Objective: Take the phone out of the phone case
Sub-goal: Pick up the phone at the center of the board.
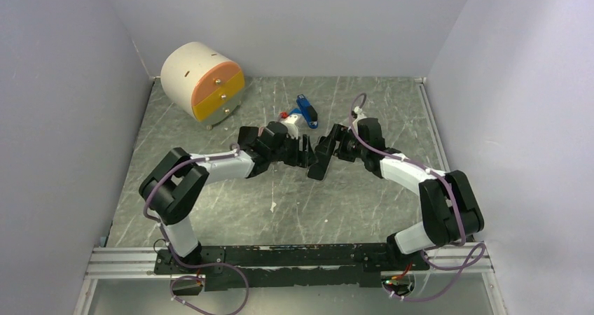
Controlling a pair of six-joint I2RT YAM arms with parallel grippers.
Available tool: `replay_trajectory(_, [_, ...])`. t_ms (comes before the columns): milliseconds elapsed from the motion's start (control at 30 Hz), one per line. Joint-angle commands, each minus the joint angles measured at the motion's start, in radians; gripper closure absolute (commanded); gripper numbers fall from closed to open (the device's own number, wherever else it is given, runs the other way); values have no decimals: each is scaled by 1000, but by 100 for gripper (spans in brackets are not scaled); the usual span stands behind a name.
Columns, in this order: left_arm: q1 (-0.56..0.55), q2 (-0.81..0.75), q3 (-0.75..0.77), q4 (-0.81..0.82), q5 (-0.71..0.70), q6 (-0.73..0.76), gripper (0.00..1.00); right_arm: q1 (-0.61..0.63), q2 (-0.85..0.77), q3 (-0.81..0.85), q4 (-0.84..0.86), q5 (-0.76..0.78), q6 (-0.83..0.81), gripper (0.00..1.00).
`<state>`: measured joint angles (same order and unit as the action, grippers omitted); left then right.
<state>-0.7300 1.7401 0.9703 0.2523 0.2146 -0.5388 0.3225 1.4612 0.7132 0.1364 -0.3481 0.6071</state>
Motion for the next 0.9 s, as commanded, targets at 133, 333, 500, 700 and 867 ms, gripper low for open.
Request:
replay_trajectory(133, [-16, 46, 20, 169, 88, 20, 57, 16, -66, -32, 153, -56, 46, 100])
replay_trajectory(333, [-15, -31, -53, 223, 64, 38, 97, 16, -117, -94, 244, -83, 73, 87])
replay_trajectory(500, [-1, -110, -126, 279, 80, -10, 98, 16, -169, -132, 307, -108, 94, 50])
replay_trajectory(700, [83, -212, -237, 417, 163, -149, 98, 15, -228, -168, 358, -129, 117, 14])
replay_trajectory(867, [130, -289, -301, 518, 232, -254, 97, 16, -236, -196, 459, -194, 169, 6])
